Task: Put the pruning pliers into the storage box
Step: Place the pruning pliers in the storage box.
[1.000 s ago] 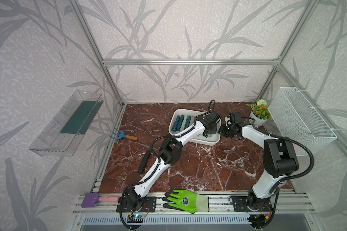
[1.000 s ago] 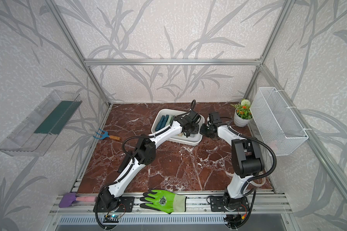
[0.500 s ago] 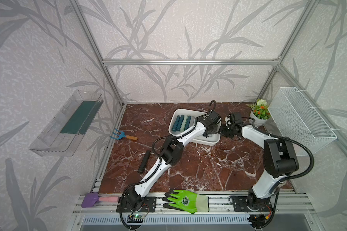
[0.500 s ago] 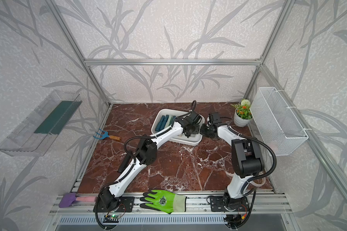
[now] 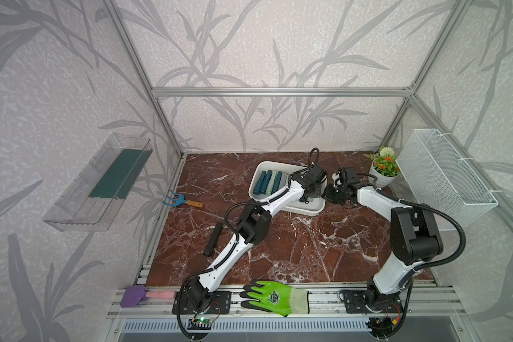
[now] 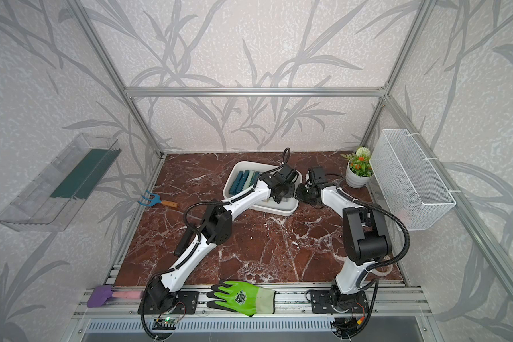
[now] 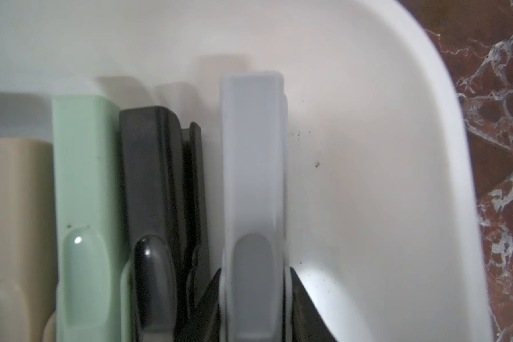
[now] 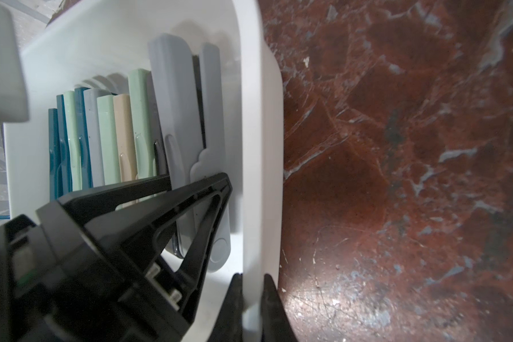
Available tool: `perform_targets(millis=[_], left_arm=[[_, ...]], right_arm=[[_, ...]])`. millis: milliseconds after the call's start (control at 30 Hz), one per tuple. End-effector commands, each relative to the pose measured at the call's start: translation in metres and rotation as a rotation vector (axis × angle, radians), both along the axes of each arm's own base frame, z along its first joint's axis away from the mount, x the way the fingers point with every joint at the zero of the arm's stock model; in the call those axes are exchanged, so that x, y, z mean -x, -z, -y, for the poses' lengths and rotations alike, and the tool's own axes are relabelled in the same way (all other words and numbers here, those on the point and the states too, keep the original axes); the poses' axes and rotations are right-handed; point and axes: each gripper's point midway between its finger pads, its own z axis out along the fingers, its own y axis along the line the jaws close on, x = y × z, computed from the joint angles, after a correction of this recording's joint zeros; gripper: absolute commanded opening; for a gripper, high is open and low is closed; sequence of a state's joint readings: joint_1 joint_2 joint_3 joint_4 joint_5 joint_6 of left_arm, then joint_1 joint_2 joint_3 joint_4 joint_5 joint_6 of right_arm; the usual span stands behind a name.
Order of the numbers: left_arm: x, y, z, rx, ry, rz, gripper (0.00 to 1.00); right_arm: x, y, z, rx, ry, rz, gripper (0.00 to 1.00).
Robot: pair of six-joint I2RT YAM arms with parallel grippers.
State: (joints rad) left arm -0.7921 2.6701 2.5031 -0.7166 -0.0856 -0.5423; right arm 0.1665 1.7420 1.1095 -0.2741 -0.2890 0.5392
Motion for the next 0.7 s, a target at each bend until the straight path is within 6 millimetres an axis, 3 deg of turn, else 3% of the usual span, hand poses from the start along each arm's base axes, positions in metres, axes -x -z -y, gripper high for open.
perform_targets(millis=[0, 267, 367, 500, 667], left_arm=[[-0.011, 0.0, -0.013, -0.044, -0.043, 0.03, 0.35], [-0.011, -0.004, -0.013, -0.043, -0.041, 0.036, 0.38], [-0.012, -0.019, -0.013, -0.041, -0.036, 0.057, 0.38], [-0.014, -0.071, -0.016, -0.064, -0.001, 0.151, 0.4], [-0.02, -0.132, -0.038, -0.09, -0.035, 0.26, 0.42]], right_arm=[[-0.004, -0.026, -0.005, -0.014, -0.03, 0.082, 0.12], [-0.004, -0.025, -0.005, -0.012, -0.03, 0.08, 0.12], [-0.004, -0.026, -0.005, -0.009, -0.031, 0.081, 0.12], [-0.004, -0.025, 0.0, 0.006, -0.022, 0.079, 0.12], [-0.007, -0.026, 0.004, 0.02, -0.019, 0.078, 0.16]])
